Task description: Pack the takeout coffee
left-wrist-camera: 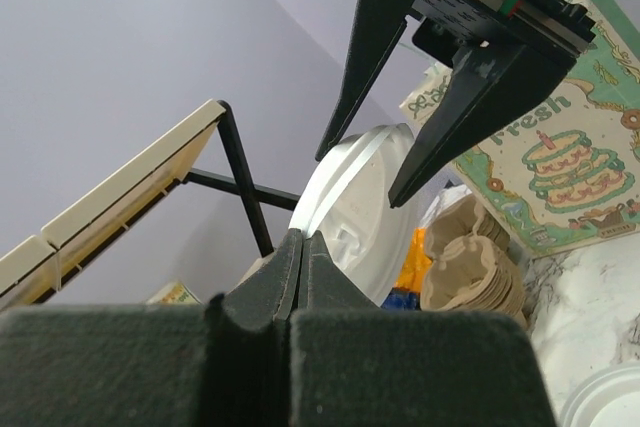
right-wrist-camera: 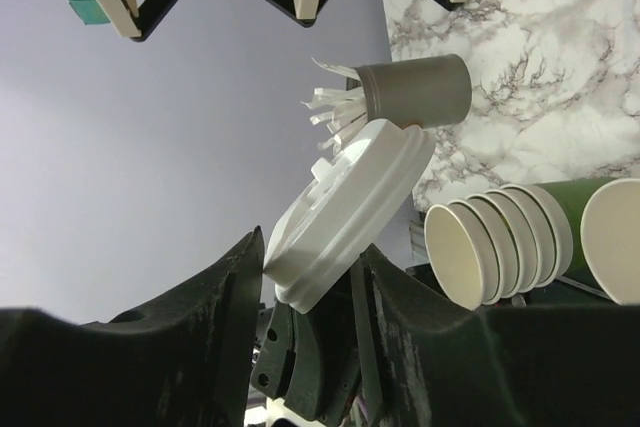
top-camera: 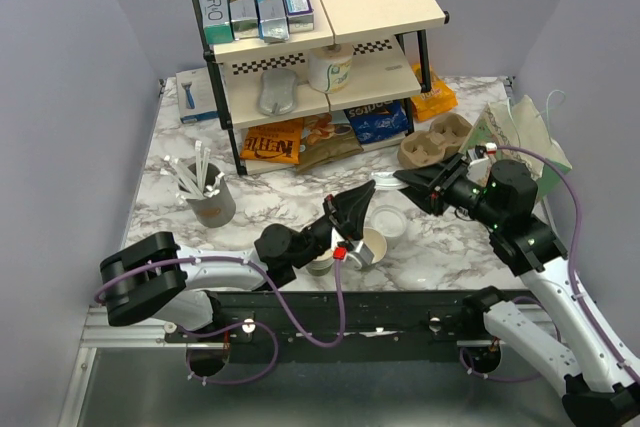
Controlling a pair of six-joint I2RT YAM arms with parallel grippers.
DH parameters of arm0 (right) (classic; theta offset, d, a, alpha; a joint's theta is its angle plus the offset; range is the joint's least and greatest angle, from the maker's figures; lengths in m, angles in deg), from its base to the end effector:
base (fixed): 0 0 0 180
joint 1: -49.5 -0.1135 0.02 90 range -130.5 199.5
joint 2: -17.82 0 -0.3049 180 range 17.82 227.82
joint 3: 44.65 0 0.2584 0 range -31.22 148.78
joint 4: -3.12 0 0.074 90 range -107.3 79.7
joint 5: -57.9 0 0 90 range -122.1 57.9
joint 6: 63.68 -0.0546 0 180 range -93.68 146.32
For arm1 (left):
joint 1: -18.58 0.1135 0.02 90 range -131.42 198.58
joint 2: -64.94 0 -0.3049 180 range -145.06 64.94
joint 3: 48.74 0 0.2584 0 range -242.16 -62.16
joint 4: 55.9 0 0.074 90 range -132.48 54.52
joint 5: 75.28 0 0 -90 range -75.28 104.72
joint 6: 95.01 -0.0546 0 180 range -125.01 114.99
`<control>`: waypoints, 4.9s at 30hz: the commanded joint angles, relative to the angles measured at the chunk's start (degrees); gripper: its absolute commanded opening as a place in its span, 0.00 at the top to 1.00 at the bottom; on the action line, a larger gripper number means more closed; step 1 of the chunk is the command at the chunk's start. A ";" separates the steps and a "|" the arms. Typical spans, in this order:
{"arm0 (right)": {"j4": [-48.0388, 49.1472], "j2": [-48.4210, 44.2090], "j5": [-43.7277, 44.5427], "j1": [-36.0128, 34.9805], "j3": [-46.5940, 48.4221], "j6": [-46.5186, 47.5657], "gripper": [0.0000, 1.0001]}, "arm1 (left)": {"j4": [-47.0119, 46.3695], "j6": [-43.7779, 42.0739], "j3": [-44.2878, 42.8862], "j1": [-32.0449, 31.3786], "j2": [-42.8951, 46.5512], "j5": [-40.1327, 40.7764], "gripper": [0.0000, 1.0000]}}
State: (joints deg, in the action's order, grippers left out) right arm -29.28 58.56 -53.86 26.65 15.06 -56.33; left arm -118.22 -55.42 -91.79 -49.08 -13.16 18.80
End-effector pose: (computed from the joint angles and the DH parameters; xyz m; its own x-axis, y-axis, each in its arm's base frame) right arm 0.1347 0.0787 0.3675 -0.7146 0.6984 -0.0390 0.1236 0.1810 0.9757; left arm 0.1111 -0.2601 0.3223 0.8034 0.0672 -0.5916 0.4384 0.6055 0.6642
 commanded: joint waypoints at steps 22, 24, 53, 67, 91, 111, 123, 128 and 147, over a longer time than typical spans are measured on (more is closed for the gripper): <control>5.89 -3.29 6.20 0.26 -3.48 -2.34 0.99 | -20.94 3.28 1.06 -3.18 -0.47 -0.31 0.01; 6.15 -3.46 7.08 0.26 -3.57 -1.29 0.99 | -20.85 5.67 1.50 -3.18 0.23 0.40 0.01; 25.18 -10.95 -27.09 0.35 -24.39 29.04 0.99 | 95.34 77.83 -43.77 8.77 3.66 5.51 0.01; 26.81 -5.58 -28.26 0.35 -29.14 29.83 0.99 | 95.78 81.70 -33.39 11.94 4.55 -4.08 0.01; 28.30 -5.57 -26.14 0.44 -33.01 28.95 0.99 | 95.08 79.86 -31.54 12.29 2.44 -8.99 0.01; 28.21 -3.02 -25.00 0.35 -32.66 28.07 0.88 | 97.19 75.64 -31.98 12.37 2.17 -12.43 0.01; 25.93 -2.67 -22.36 0.44 -31.78 27.63 0.78 | 97.89 75.73 -32.86 12.37 1.11 -13.30 0.01; 24.00 -4.52 -21.84 0.35 -30.99 27.63 0.73 | 98.16 75.64 -33.13 12.37 0.41 -13.04 0.01; 12.58 -4.78 -17.54 0.35 -25.72 31.58 0.60 | 100.00 74.76 -34.53 12.11 -1.96 -12.87 0.01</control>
State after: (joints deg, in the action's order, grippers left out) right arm -12.19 53.81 -73.49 26.76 -13.36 -26.54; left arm -19.56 20.12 -124.51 -36.92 -14.69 6.95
